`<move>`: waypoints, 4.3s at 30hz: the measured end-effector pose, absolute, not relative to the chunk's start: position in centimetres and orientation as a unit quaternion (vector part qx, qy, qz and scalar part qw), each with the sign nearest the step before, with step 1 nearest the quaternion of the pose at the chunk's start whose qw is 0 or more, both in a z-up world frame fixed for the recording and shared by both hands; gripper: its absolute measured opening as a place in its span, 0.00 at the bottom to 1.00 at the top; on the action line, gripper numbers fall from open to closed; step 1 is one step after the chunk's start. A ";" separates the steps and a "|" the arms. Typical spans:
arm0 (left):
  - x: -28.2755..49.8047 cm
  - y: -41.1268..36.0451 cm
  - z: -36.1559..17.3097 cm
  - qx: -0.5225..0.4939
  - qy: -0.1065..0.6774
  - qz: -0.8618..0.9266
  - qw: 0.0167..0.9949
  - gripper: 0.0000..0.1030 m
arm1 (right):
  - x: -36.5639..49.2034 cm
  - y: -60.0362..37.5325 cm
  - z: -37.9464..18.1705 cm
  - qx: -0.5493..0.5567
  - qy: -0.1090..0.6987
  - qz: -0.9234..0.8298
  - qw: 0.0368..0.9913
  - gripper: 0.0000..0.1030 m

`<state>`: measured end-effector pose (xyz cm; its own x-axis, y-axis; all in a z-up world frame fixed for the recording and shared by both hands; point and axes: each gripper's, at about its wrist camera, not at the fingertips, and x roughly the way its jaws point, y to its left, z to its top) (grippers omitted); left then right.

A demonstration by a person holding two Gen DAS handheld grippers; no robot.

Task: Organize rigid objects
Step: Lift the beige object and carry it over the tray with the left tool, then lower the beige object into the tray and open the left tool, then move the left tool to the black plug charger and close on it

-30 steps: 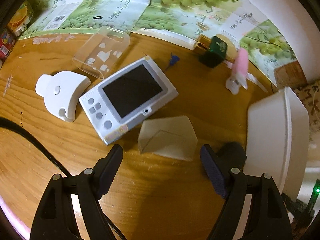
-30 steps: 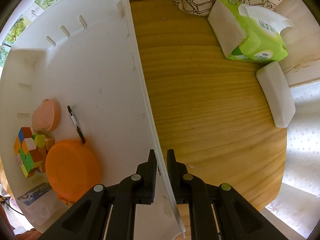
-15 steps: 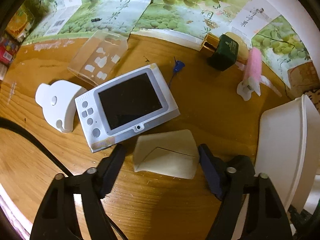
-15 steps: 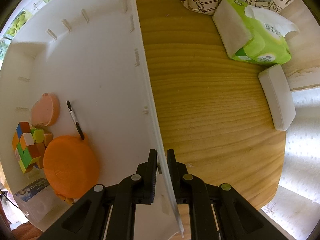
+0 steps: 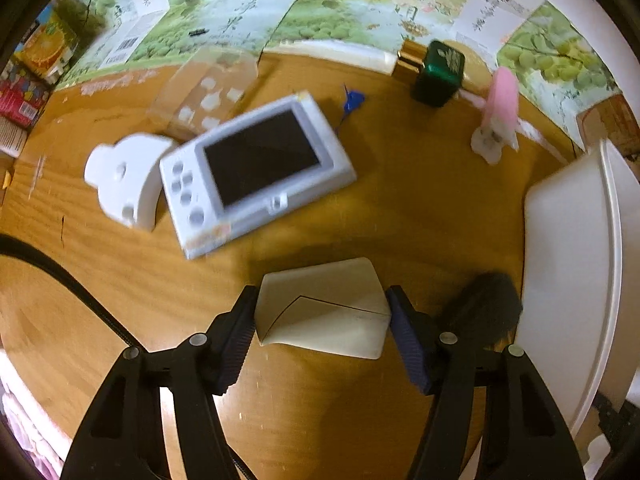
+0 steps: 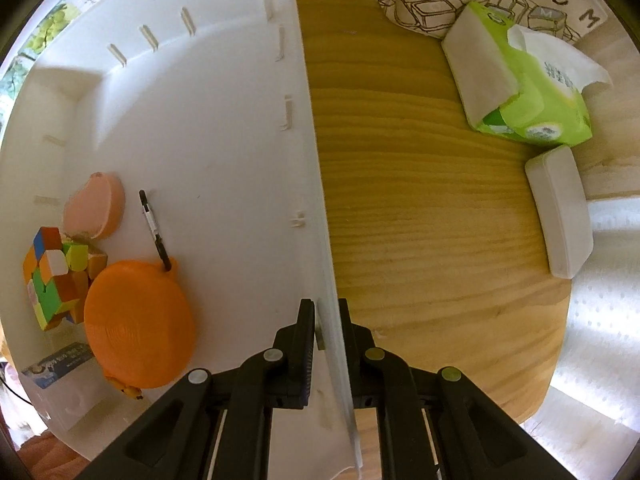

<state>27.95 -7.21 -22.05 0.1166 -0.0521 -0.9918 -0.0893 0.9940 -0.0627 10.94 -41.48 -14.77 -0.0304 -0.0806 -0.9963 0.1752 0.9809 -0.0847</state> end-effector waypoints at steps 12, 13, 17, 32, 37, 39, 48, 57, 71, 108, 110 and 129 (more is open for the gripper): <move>20.9 -8.5 -21.2 -0.035 0.674 0.011 0.738 0.65 | 10.1 -40.8 -14.3 0.018 0.696 -0.066 0.715 0.08; 20.5 -8.7 -20.8 -0.033 0.672 0.008 0.740 0.65 | 10.0 -40.7 -14.3 0.017 0.695 -0.063 0.716 0.08; 17.3 -9.4 -19.0 -0.011 0.662 -0.009 0.749 0.65 | 9.6 -40.5 -14.1 0.011 0.689 -0.052 0.723 0.08; 13.3 -15.6 -10.5 0.026 0.607 -0.103 0.787 0.65 | 8.1 -40.0 -13.5 -0.005 0.678 -0.017 0.735 0.08; 13.7 -18.1 -8.9 0.040 0.587 -0.145 0.795 0.65 | 7.9 -39.6 -13.6 -0.020 0.675 -0.012 0.738 0.08; 13.6 -19.5 -8.3 0.049 0.577 -0.167 0.798 0.65 | 7.8 -39.5 -13.8 -0.018 0.674 -0.010 0.738 0.08; 13.9 -25.5 -7.2 0.091 0.541 -0.241 0.801 0.65 | 7.3 -39.7 -13.9 -0.016 0.675 0.003 0.737 0.08; 13.8 -28.4 -7.4 0.106 0.518 -0.299 0.794 0.65 | 8.1 -40.5 -14.8 -0.014 0.684 0.009 0.729 0.08; 13.7 -29.2 -7.6 0.113 0.516 -0.324 0.785 0.68 | 8.5 -40.5 -15.8 -0.018 0.691 0.005 0.722 0.08; 17.4 -13.0 -11.9 0.131 0.506 -0.191 0.831 0.80 | 9.3 -40.6 -17.7 -0.015 0.703 -0.034 0.710 0.08; 18.3 -12.7 -13.1 0.141 0.515 -0.190 0.823 0.80 | 9.4 -40.6 -17.9 -0.015 0.705 -0.037 0.709 0.08; 22.6 -14.5 -20.2 0.215 0.523 -0.238 0.790 0.80 | 11.6 -41.0 -18.6 0.003 0.719 -0.051 0.693 0.08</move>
<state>22.64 -14.54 -20.20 0.3394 -0.1511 -0.9284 0.6005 0.7945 0.0902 11.60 -41.03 -18.58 -0.0395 -0.0662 -0.9970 0.0763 0.9947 -0.0691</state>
